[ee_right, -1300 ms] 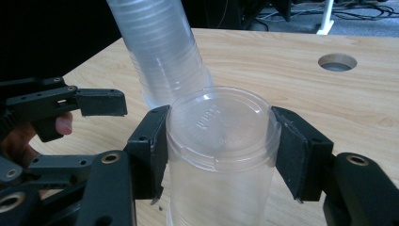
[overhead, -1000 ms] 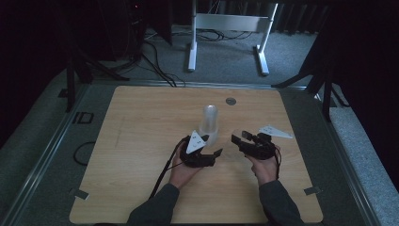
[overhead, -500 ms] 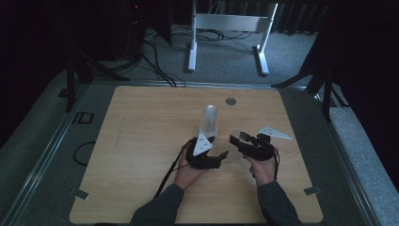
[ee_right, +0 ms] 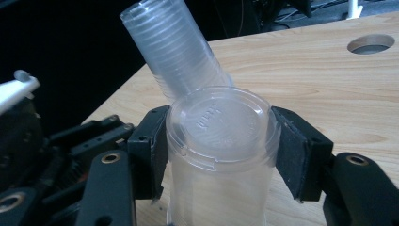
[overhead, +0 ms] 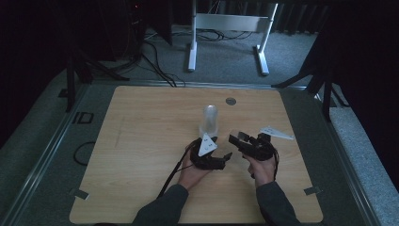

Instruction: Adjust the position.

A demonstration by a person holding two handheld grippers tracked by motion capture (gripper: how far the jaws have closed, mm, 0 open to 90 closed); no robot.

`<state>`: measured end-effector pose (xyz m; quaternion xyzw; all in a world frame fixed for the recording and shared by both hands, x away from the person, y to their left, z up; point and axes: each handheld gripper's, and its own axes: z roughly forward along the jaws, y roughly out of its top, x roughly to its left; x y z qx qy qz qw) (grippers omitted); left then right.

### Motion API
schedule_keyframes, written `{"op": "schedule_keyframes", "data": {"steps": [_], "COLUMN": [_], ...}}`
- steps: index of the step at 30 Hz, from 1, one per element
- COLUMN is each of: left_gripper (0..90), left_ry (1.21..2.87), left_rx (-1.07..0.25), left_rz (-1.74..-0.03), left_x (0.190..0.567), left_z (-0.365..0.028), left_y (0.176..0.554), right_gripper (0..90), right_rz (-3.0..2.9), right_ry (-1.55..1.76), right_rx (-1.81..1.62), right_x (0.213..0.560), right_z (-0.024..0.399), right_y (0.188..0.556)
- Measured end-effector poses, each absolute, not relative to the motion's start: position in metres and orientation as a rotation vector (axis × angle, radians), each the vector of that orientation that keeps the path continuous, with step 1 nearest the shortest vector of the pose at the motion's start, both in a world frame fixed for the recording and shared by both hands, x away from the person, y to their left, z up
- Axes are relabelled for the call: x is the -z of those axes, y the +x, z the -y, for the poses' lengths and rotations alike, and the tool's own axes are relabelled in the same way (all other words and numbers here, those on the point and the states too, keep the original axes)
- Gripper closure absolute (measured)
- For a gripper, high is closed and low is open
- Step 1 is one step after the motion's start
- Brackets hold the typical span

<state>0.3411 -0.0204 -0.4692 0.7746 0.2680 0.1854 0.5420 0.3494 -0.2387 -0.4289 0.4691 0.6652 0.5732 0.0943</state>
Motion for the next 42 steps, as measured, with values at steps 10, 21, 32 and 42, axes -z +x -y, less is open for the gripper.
{"op": "schedule_keyframes", "data": {"steps": [10, 21, 32, 42], "left_gripper": [18.8, 18.8, 20.0, 21.3], "left_ry": [1.82, 1.808, 1.814, 1.822], "left_rx": [-0.429, -0.419, -0.414, -0.411], "left_rz": [-0.639, -0.633, -0.64, -0.641], "left_x": [0.473, 0.474, 0.477, 0.478], "left_z": [0.028, 0.03, 0.031, 0.031], "left_y": [0.343, 0.344, 0.345, 0.345], "right_gripper": [41.2, 41.4, 41.6, 41.6], "right_rz": [-1.965, -1.958, -1.953, -1.942], "right_ry": [1.426, 1.472, 1.492, 1.51], "right_rx": [-1.782, -1.864, -1.925, -1.963], "right_x": [0.429, 0.431, 0.433, 0.434], "right_z": [0.24, 0.244, 0.246, 0.248], "right_y": [0.35, 0.352, 0.353, 0.354]}}
